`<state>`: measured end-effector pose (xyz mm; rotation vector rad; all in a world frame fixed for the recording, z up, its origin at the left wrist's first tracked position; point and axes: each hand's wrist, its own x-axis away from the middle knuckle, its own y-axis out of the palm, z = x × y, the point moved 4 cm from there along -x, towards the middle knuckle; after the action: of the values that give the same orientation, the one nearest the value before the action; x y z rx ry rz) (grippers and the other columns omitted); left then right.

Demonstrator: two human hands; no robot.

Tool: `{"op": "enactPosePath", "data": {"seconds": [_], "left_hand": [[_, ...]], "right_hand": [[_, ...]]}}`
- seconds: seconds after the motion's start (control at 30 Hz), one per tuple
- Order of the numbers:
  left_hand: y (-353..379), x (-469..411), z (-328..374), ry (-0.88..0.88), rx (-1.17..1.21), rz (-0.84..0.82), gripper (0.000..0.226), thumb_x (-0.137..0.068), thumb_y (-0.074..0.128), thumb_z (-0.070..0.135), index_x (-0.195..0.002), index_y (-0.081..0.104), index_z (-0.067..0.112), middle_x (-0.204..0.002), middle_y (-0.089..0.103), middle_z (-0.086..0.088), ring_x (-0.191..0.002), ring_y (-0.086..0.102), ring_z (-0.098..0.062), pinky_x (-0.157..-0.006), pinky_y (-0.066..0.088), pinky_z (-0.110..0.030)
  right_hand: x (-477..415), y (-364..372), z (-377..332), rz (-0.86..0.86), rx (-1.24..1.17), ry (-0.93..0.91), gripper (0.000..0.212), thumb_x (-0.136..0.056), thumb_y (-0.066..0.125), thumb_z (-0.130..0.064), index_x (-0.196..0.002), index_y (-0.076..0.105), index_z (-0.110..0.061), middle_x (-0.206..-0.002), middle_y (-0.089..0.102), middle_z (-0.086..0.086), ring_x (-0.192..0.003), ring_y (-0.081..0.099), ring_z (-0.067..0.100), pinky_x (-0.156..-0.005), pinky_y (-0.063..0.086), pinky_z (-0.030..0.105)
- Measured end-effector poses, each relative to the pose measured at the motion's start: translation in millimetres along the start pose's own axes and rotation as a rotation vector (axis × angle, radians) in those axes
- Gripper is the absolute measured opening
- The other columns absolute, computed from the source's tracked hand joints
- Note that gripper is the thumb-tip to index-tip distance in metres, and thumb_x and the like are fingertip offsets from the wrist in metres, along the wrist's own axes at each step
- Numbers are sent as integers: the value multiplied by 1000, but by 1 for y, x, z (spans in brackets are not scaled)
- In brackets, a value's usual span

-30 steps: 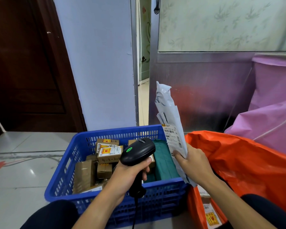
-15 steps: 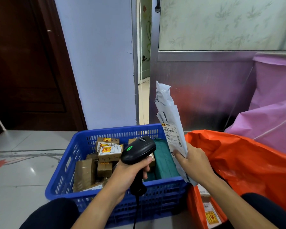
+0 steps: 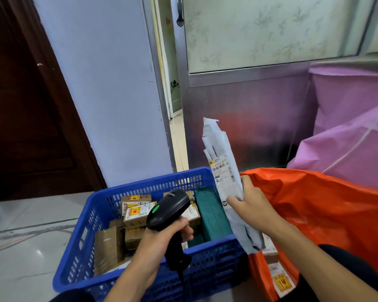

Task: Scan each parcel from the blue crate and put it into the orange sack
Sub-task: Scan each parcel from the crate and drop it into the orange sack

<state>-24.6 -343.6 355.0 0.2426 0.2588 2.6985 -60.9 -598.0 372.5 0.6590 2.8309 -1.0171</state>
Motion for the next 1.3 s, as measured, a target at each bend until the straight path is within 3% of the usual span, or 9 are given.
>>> {"op": "enactPosePath", "data": {"seconds": [0.13, 0.23, 0.37, 0.6, 0.73, 0.9, 1.07, 1.23, 1.3], "left_hand": [[12, -6, -11, -41, -35, -3, 25, -83, 77, 12, -102, 73, -4, -87, 74, -23, -77, 70, -33, -84, 59, -44], [30, -17, -12, -58, -80, -26, 18, -87, 76, 16, -98, 73, 2, -84, 73, -19, -69, 68, -27, -65, 57, -34], [64, -39, -18, -82, -59, -53, 11, -93, 72, 11, -97, 72, 1, -77, 70, -20, -61, 66, -28, -55, 56, -28], [119, -80, -55, -140, -120, -125, 10, -93, 69, 5, -83, 69, 2, -69, 64, -18, -50, 54, -25, -57, 47, -34], [140, -99, -78, -183, -138, -152, 23, -92, 67, 4, -69, 70, 7, -65, 61, -21, -44, 48, -23, -45, 44, -28], [154, -129, -116, -241, -127, -136, 19, -93, 65, 3, -75, 67, 2, -68, 64, -24, -45, 49, -24, -48, 44, -29], [158, -156, -144, -236, -108, -92, 11, -93, 65, 4, -83, 66, -1, -69, 64, -25, -45, 49, -26, -58, 43, -36], [158, -169, -158, -235, -75, -37, 16, -96, 63, 6, -85, 66, -5, -61, 62, -21, -40, 49, -23, -57, 43, -35], [157, -169, -161, -227, -66, -22, 18, -96, 62, 7, -84, 67, -5, -61, 61, -22, -40, 49, -23, -59, 43, -37]], "right_hand": [[-8, -31, 12, 22, -46, 56, 23, -93, 63, -13, -113, 52, -17, -101, 62, -16, -83, 61, -3, -57, 47, 10], [-21, -55, 29, 81, -46, 79, 15, -88, 68, -14, -102, 62, -18, -92, 68, -10, -81, 65, 12, -63, 49, 22], [-31, -73, 68, 27, -20, 153, 21, -86, 74, -16, -107, 73, -16, -106, 76, -1, -97, 72, 20, -89, 58, 44], [-34, -109, 122, -47, 91, 247, 14, -96, 68, -22, -109, 68, -28, -103, 71, -12, -86, 68, 3, -62, 45, 14], [-29, -125, 173, -92, 204, 352, 8, -96, 66, -25, -89, 65, -30, -98, 71, -7, -85, 66, 10, -67, 46, 24], [-17, -120, 258, -174, 229, 530, 9, -95, 60, -21, -87, 65, -22, -97, 73, -1, -93, 68, 21, -79, 51, 35], [-2, -91, 336, -249, 147, 662, 15, -93, 55, -14, -81, 62, -19, -83, 68, -2, -67, 59, 9, -58, 43, 26], [-8, -57, 387, -258, 97, 762, 20, -96, 53, -5, -111, 65, -11, -97, 71, 12, -70, 63, 20, -53, 44, 24], [-16, -43, 399, -225, 41, 791, 28, -97, 56, -6, -123, 61, -12, -107, 71, 17, -83, 69, 33, -62, 51, 31]]}}
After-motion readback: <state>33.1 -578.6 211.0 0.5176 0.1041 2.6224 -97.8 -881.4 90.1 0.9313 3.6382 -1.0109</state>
